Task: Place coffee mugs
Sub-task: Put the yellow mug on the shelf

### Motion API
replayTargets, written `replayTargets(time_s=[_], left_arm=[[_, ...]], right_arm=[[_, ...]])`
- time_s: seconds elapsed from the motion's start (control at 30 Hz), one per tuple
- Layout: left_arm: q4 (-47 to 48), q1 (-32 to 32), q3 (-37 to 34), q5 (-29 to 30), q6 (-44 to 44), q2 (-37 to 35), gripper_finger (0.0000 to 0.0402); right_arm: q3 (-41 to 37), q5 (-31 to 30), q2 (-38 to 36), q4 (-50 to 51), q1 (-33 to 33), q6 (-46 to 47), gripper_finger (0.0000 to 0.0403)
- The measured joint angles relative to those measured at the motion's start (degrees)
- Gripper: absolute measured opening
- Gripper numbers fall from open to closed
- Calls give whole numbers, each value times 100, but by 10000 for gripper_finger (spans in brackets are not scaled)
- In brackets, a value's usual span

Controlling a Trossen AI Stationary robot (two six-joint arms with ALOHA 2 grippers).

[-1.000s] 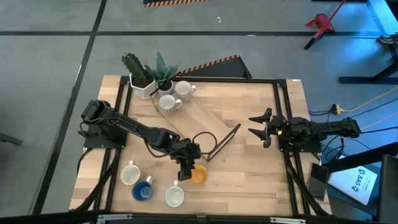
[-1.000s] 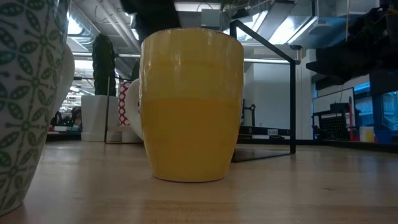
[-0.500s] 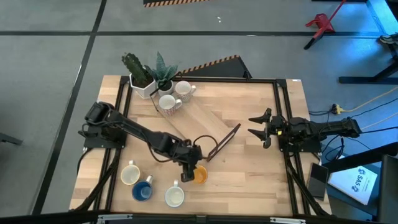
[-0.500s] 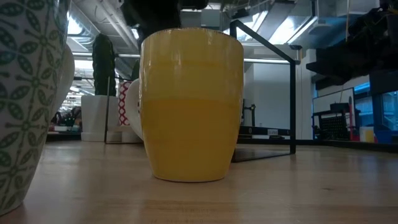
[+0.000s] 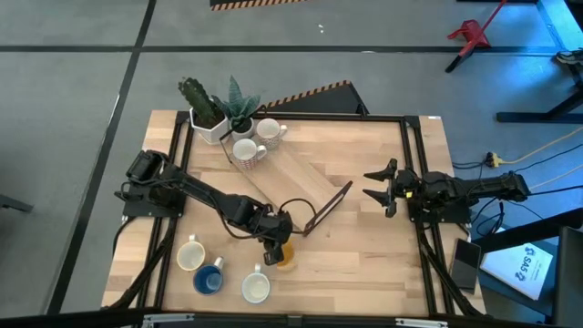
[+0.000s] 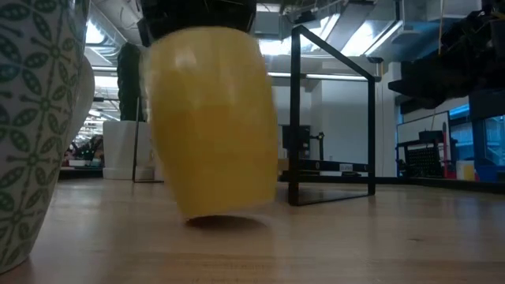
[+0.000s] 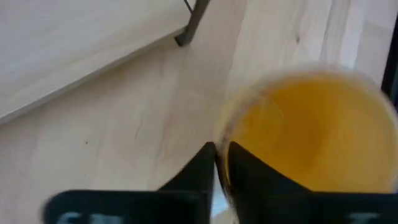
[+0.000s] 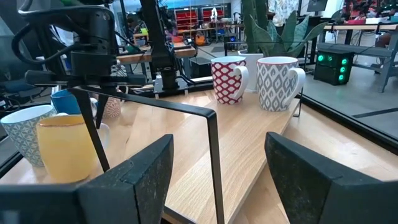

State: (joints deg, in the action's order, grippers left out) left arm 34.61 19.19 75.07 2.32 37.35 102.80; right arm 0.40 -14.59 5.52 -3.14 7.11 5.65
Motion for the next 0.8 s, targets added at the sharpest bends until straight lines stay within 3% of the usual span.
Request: replayTargets(time_s=[0.27,0.8], left_arm=[[44,-180,-2,-3,217,-40,8],[1478,-942,0,38,701,-1410,8]], right_arm=[[0,-4,0,0,0,7,241],[0,-35,0,-2,0,1,241]])
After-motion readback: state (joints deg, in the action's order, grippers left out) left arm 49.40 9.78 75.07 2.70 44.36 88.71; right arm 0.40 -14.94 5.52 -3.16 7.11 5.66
